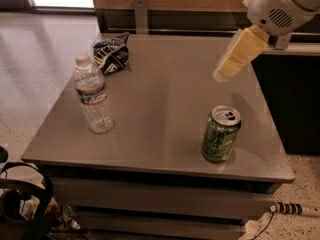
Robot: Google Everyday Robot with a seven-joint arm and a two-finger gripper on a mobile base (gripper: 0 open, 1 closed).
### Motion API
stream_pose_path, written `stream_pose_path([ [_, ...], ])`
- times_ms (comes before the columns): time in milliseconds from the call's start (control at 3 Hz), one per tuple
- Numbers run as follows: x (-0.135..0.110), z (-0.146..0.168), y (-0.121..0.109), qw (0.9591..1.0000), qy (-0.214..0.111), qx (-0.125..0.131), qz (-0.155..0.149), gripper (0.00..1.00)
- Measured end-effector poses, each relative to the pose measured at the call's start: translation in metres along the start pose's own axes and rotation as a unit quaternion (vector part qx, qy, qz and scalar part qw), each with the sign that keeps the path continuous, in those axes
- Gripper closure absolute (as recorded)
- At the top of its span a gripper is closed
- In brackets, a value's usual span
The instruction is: Pick blue chip bag
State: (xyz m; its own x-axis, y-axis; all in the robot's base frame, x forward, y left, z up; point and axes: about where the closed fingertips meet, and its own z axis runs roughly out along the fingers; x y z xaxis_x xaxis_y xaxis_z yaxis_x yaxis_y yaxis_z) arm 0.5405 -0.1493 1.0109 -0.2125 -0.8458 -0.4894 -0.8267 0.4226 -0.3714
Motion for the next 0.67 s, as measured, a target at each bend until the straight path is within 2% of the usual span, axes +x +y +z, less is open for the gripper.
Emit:
stream_pose_path([
  [333, -0.043, 0.034, -0.012, 0.9966, -0.071, 0.015, 0.04, 0.0],
  [667, -0.085, 0.065, -0.026, 0.9891, -0.128, 0.034, 0.065, 0.0],
])
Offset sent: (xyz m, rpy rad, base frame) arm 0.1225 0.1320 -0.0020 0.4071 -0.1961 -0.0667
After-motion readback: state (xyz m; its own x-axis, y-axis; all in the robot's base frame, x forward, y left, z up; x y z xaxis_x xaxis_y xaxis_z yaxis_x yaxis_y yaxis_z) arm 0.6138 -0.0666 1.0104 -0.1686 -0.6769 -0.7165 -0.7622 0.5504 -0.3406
